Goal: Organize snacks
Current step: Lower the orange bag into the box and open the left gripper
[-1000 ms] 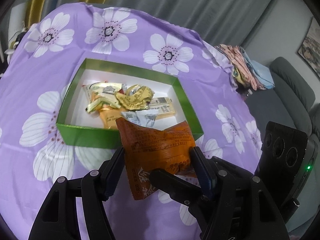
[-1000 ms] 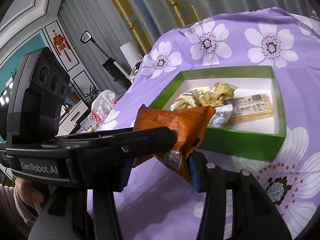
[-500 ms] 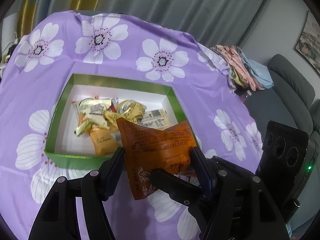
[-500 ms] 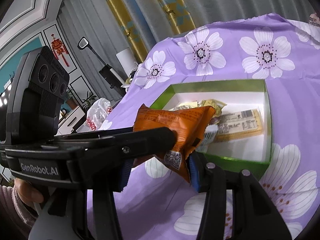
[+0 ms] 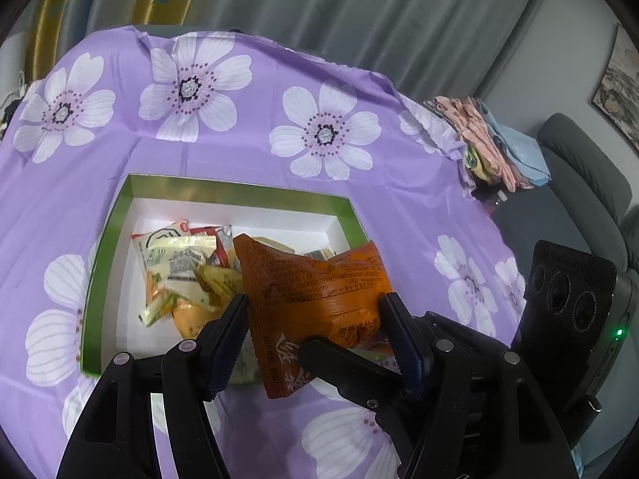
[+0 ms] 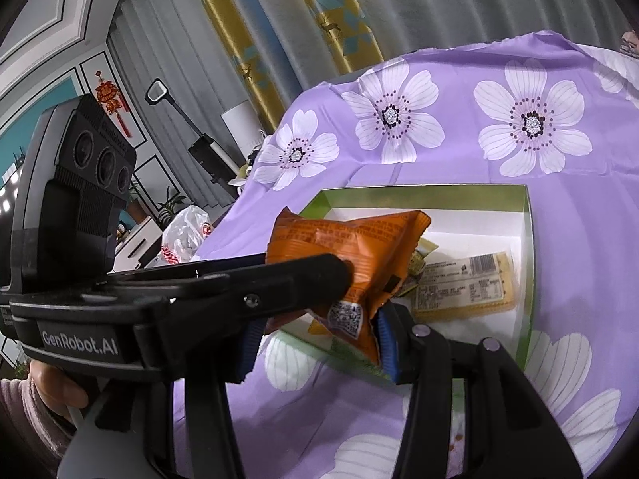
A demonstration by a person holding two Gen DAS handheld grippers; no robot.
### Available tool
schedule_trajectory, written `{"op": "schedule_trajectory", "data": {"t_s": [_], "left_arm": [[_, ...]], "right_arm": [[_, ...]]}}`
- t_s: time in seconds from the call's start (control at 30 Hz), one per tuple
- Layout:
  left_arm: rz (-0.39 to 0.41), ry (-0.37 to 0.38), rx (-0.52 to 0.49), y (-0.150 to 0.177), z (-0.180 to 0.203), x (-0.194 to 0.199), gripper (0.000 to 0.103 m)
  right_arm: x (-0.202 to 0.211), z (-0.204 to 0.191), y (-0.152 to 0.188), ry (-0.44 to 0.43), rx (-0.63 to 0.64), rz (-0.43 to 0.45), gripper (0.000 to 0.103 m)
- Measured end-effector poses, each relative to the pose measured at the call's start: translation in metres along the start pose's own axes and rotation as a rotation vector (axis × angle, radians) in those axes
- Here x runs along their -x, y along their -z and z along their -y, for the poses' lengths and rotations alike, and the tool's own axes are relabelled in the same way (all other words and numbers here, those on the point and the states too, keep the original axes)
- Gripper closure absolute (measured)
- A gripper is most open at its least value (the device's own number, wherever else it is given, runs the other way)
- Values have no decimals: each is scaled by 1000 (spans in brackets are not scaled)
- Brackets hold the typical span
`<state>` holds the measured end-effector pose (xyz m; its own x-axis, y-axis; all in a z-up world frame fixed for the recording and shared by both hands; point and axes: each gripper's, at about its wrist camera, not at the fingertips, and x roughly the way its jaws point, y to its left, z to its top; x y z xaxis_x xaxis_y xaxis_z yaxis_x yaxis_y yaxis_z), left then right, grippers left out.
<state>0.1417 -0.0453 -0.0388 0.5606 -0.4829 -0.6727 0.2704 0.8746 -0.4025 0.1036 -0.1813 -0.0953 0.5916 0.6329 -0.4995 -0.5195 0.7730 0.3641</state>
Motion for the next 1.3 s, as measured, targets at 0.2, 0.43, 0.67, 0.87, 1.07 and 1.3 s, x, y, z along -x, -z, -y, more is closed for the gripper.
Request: {"op": "schedule_trajectory", "data": {"t_s": [0.2,0.43,0.67,0.87,1.07,1.3], "left_arm": [[-13,5,14,-8,-9,-13,35],[-27,0,24,-14,-19,-25,35],[-45,-3,33,-18,-29,-37,35],[-62,0,47,-19,-37,-46,34],[-64,0,45,-20,-39,-50,34],[-66,-3,46,-20,-39,-51,34]], "right_arm": [[-12,8,-6,19,3,-17,54],[-27,15,-10,18,-15,-35,54],[-39,22,-12,22,-36,-58,54],[-49,26,-13,38,-36,-83,53],[-53,28,-14,48,-38,-88,53],[-57,28,-14,63,-31,-99,53]]}}
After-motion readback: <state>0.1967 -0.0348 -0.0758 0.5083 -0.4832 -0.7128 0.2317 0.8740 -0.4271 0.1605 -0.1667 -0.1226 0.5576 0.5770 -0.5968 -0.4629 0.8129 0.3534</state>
